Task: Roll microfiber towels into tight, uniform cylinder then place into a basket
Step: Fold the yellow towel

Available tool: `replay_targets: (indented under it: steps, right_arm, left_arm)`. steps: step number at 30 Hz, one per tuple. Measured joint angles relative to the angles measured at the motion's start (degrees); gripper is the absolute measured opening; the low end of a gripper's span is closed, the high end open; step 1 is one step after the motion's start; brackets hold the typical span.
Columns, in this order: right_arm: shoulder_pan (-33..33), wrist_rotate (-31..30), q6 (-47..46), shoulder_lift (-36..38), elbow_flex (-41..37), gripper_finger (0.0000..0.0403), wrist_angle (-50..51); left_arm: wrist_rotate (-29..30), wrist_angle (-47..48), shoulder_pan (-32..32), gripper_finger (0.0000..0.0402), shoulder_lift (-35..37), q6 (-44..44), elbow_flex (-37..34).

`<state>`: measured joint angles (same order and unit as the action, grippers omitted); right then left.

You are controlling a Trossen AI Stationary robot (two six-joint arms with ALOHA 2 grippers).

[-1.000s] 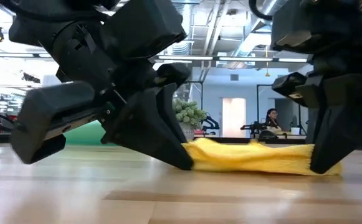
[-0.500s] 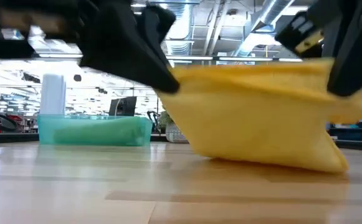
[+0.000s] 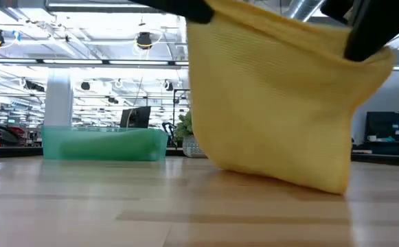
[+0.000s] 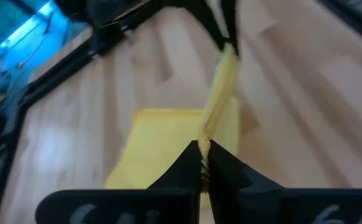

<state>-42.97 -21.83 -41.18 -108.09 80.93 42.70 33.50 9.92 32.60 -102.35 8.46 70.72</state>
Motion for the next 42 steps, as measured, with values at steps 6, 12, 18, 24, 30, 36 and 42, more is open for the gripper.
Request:
replay_targets:
  steps: [6,12,18,24,30,36,42]
  right_arm:
    - [1.6,-2.1,-9.2,0.0,0.8,0.0014,7.4]
    - [3.8,-3.0,-16.4,0.0,0.8,0.0006,14.8]
    - [6.2,-2.1,-20.7,0.0,0.3,0.0014,18.1]
    - [8.1,-0.8,-24.7,0.1,-4.2,0.0005,17.5]
    - [10.2,-0.7,-26.8,0.0,-6.5,0.0014,17.1]
    - [11.9,0.4,-27.0,0.1,-8.8,0.0005,15.0]
    - [13.6,0.9,-27.8,0.0,-10.1,0.0021,14.9]
  left_arm:
    - [-0.3,4.5,-5.5,0.0002,0.0,-2.8,1.4]
    - [-4.3,5.2,-12.2,0.0002,0.0,-4.2,1.4]
    - [-11.2,5.5,-18.2,0.0002,-1.2,-4.9,1.5]
    - [-15.2,4.2,-21.5,0.0002,-4.5,-5.1,1.6]
    - [-15.5,2.4,-23.2,0.0002,-6.7,-3.8,1.5]
    - [-16.4,2.3,-24.2,0.0002,-7.7,-4.4,1.5]
    - [-15.7,1.9,-24.5,0.0002,-8.4,-3.9,1.5]
